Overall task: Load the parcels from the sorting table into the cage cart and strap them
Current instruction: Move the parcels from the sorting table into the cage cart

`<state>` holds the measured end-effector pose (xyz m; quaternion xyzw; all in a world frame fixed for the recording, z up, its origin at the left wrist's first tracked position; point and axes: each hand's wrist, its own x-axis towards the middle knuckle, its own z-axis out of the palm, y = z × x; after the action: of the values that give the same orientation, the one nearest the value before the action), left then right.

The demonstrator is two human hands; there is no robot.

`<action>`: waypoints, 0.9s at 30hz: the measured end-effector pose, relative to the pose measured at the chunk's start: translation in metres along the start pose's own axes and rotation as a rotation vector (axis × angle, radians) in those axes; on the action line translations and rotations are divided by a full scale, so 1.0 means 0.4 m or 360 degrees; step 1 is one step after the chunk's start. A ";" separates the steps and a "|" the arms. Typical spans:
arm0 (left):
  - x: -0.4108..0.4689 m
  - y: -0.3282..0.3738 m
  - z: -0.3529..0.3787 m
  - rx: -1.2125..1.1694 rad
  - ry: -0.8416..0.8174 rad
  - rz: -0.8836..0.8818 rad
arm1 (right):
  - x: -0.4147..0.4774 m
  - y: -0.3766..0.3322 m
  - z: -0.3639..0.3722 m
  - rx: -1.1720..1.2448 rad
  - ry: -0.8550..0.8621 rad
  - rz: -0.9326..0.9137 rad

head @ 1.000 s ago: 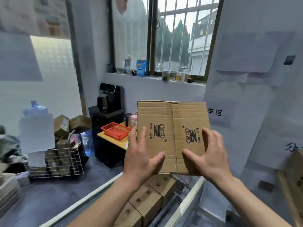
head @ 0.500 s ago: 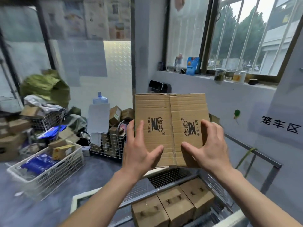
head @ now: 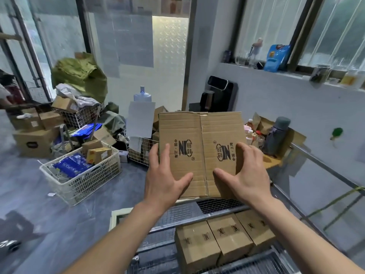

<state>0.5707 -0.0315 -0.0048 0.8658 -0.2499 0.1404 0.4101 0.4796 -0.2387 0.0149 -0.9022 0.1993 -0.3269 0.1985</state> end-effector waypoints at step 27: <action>-0.399 -0.670 0.451 0.0231 -0.0710 -0.1134 | -0.424 0.329 0.815 0.0049 -0.1293 0.0416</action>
<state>0.5911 0.0227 -0.3607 0.9338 -0.0071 -0.1836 0.3069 0.5477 -0.1922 -0.3666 -0.9218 0.2126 0.0800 0.3141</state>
